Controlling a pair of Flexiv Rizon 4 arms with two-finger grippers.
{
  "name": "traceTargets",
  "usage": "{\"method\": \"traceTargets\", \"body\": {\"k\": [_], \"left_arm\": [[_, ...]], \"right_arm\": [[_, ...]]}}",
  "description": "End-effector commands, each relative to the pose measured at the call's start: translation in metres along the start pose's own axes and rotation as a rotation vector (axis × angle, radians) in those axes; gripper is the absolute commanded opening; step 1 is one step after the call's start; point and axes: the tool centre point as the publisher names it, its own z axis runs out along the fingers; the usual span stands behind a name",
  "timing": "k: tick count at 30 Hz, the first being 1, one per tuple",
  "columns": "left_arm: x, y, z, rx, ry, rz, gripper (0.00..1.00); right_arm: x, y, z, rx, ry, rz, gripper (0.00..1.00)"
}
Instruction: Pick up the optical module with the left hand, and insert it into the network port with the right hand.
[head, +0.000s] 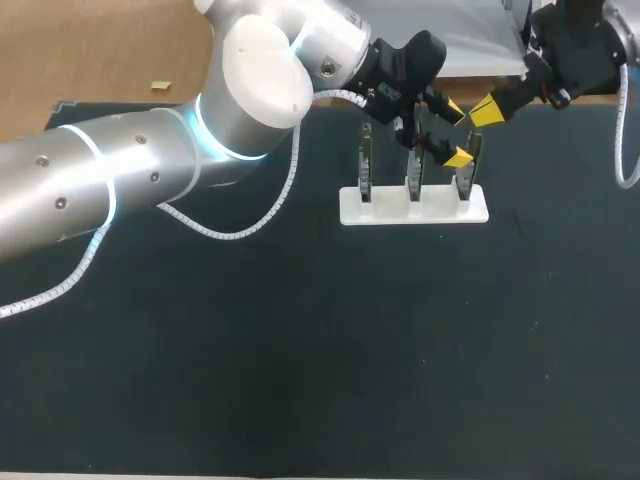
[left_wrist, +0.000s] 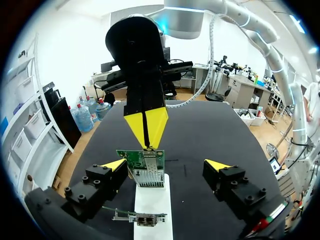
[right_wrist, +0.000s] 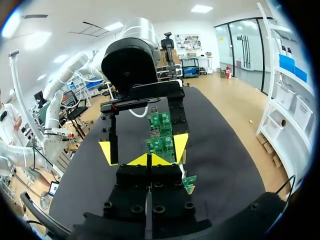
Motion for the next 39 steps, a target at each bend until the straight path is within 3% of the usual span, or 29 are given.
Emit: {"method": "traceTargets", "body": {"k": [1, 32, 39], "left_arm": [[-0.001, 0.001, 0.000, 0.002, 0.005, -0.001, 1.00], [-0.001, 0.001, 0.000, 0.002, 0.005, -0.001, 1.00], [-0.001, 0.001, 0.000, 0.002, 0.005, -0.001, 1.00]], "right_arm": [[0.001, -0.004, 0.000, -0.008, -0.002, 0.000, 0.00], [0.011, -0.002, 0.009, -0.007, -0.033, 0.037, 0.00], [0.001, -0.001, 0.003, 0.022, -0.054, 0.014, 0.00]]}}
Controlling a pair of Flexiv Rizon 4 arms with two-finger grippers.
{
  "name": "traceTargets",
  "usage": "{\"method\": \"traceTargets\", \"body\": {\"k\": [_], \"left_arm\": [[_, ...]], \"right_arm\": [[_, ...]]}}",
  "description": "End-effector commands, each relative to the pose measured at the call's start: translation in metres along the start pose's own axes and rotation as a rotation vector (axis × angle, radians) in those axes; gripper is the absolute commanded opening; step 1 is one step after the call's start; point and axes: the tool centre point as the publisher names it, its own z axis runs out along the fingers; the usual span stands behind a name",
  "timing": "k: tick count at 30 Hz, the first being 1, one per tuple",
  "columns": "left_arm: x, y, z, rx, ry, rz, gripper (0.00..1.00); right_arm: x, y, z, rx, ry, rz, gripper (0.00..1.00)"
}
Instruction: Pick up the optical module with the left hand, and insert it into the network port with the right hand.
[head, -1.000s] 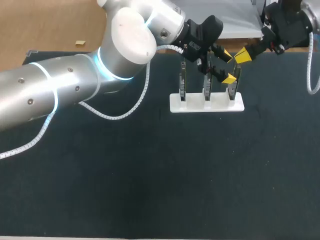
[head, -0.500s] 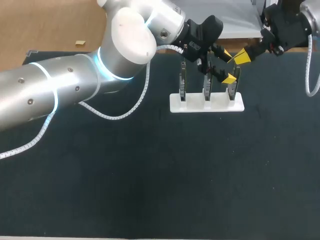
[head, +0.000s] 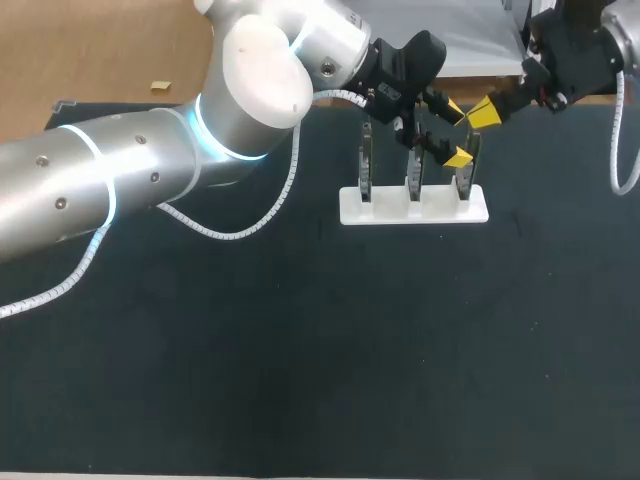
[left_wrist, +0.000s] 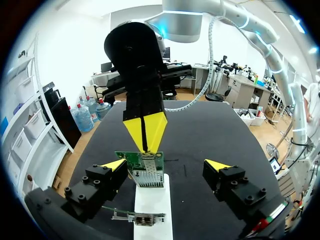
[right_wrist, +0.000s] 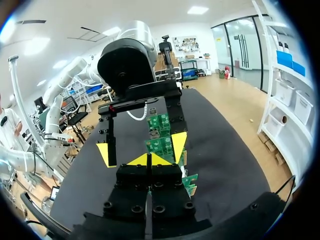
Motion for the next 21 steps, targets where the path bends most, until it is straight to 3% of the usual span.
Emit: {"method": "traceTargets", "body": {"k": [1, 12, 21], "left_arm": [[-0.001, 0.001, 0.000, 0.002, 0.005, -0.001, 1.00], [-0.001, 0.001, 0.000, 0.002, 0.005, -0.001, 1.00], [-0.007, 0.008, -0.013, -0.043, -0.014, 0.004, 1.00]], "right_arm": [[-0.002, 0.003, -0.002, 0.022, -0.016, -0.014, 0.00], [-0.025, 0.006, -0.017, 0.062, -0.045, -0.078, 0.00], [-0.030, 0.010, -0.026, 0.080, -0.045, -0.097, 0.00]]}}
